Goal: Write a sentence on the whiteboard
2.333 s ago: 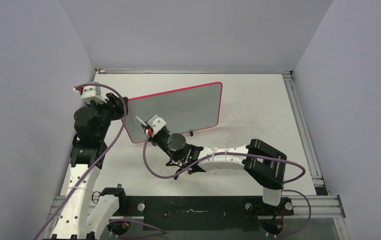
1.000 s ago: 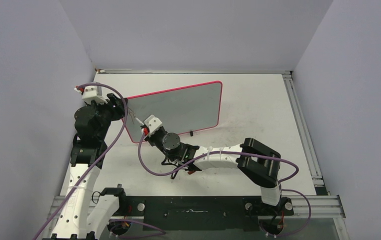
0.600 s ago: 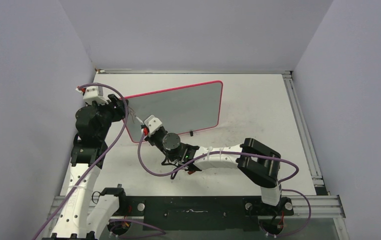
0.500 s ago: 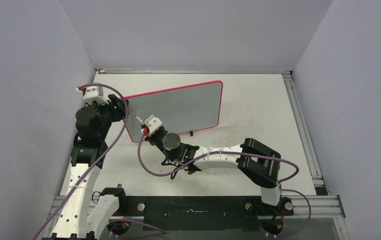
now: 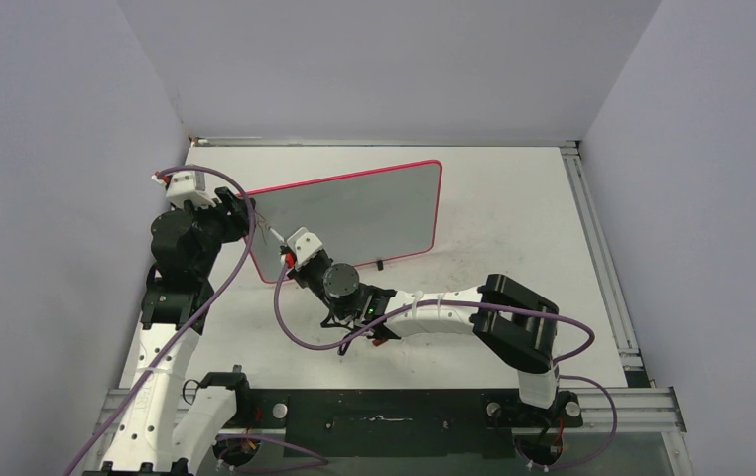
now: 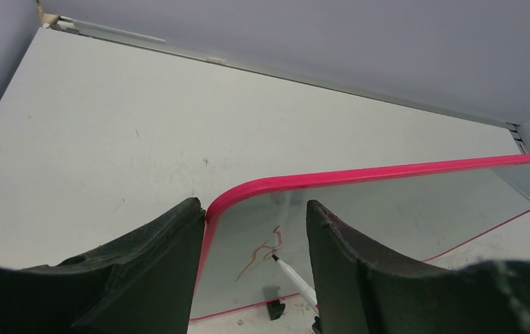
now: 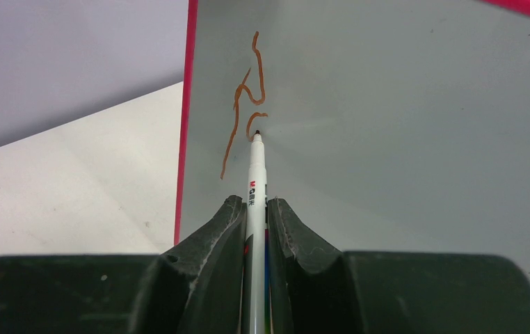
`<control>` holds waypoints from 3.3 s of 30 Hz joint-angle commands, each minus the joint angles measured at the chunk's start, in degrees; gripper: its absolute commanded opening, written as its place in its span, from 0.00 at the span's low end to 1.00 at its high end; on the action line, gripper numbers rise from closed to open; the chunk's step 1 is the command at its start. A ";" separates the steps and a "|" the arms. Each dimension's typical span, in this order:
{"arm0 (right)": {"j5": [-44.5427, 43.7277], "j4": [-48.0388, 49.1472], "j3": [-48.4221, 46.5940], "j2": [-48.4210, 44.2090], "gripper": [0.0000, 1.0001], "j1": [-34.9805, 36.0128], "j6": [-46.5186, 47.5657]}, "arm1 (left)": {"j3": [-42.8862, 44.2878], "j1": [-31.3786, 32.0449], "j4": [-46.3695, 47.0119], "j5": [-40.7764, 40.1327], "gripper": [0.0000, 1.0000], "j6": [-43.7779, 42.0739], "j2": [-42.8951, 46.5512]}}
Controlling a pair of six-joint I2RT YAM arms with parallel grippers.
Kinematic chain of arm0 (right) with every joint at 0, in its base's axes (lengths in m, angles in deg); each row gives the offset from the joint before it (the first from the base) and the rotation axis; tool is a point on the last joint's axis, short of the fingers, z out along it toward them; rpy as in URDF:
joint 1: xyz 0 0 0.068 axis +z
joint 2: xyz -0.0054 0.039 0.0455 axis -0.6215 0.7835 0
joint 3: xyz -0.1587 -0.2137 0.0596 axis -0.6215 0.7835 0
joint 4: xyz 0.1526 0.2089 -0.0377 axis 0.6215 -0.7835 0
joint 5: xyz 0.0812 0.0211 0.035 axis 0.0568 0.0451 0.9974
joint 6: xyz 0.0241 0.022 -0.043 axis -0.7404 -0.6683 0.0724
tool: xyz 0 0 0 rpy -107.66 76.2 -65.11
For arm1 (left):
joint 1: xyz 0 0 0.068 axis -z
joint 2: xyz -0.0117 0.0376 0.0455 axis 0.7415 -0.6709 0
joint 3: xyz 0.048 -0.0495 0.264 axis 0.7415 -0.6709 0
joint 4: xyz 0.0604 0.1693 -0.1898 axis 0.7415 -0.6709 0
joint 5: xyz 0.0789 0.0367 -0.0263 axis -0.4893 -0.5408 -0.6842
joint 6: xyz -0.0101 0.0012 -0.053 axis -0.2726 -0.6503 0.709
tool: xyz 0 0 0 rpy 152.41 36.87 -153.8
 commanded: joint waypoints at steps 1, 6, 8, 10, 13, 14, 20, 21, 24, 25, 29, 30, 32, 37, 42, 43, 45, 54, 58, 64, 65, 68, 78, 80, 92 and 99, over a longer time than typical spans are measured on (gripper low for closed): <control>-1.44 3.71 -0.69 -3.15 0.05 0.07 0.56 | 0.21 0.26 0.44 -0.09 0.53 -0.22 0.16; -1.31 3.89 -0.94 -3.26 0.05 0.27 0.69 | 0.21 0.28 0.31 -0.20 0.53 -0.22 0.25; -1.22 3.89 -1.17 -3.20 0.05 0.29 0.78 | 0.20 0.25 0.31 -0.24 0.53 -0.22 0.25; -1.19 3.89 -1.43 -3.06 0.05 0.39 0.93 | 0.20 0.31 0.32 -0.22 0.53 -0.22 0.25; -1.11 3.97 -1.57 -3.02 0.05 0.40 1.00 | 0.20 0.30 0.22 -0.28 0.53 -0.24 0.34; -1.11 4.11 -1.51 -3.02 0.05 0.44 1.04 | 0.20 0.33 0.22 -0.34 0.53 -0.22 0.34; -1.02 4.37 -1.86 -2.93 0.05 0.61 1.19 | 0.21 0.28 0.15 -0.40 0.53 -0.22 0.34; -0.94 4.35 -1.98 -2.99 0.05 0.62 1.14 | 0.16 0.28 0.19 -0.47 0.53 -0.22 0.34; -0.93 4.26 -2.17 -2.78 0.05 0.64 1.18 | 0.20 0.33 0.13 -0.48 0.53 -0.22 0.34; -0.93 4.29 -2.19 -2.78 0.05 0.73 1.14 | 0.20 0.26 0.13 -0.52 0.53 -0.22 0.42; -0.93 4.14 -2.36 -2.67 0.05 0.75 1.20 | 0.14 0.33 0.09 -0.54 0.53 -0.22 0.43; -0.85 4.08 -2.43 -2.60 0.05 0.75 1.22 | 0.20 0.31 0.07 -0.54 0.53 -0.22 0.43; -0.76 3.91 -2.62 -2.54 0.05 0.78 1.22 | 0.20 0.33 0.04 -0.49 0.53 -0.22 0.51; -0.49 3.89 -2.82 -2.40 0.05 1.07 1.47 | 0.18 0.33 0.00 -0.60 0.53 -0.22 0.52; -0.17 4.75 -1.58 -3.50 0.05 2.09 2.53 | 0.21 0.33 0.00 -0.69 0.53 -0.22 0.52; -0.15 5.08 -0.93 -3.91 0.05 2.41 2.67 | 0.21 0.33 -0.11 -0.66 0.53 -0.22 0.58; -0.47 6.22 0.56 -5.00 0.05 2.95 2.89 | 0.20 0.33 -0.14 -0.76 0.53 -0.22 0.60; -4.06 6.84 2.13 -5.89 0.05 2.88 3.10 | 0.22 0.33 -0.21 -0.84 0.53 -0.22 0.52; -4.74 6.36 1.68 -5.33 0.05 2.40 2.89 | 0.22 0.33 -0.22 -0.88 0.53 -0.30 0.56; -4.72 5.62 1.26 -4.85 0.05 1.25 1.86 | 0.29 0.33 -0.22 -0.90 0.53 -0.31 0.52; -4.57 5.41 1.05 -4.72 0.05 1.13 1.77 | 0.29 0.33 -0.22 -0.90 0.53 -0.31 0.54; -4.09 4.86 0.36 -4.14 0.05 0.82 1.62 | 0.29 0.33 -0.22 -0.88 0.53 -0.31 0.60; -3.26 3.48 -1.49 -2.39 0.05 0.26 0.97 | 0.29 0.33 -0.22 -0.88 0.53 -0.31 0.52; -2.92 2.99 -1.82 -2.03 0.05 0.31 0.87 | 0.29 0.33 -0.14 -0.82 0.53 -0.31 0.52; -3.29 1.20 -0.33 -2.00 0.05 0.30 -0.53 | 0.29 0.29 -0.13 -0.82 0.53 -0.31 0.60; -5.09 1.09 0.91 -2.53 0.05 0.22 -0.63 | 0.22 0.33 -0.03 -0.65 0.53 -0.22 0.60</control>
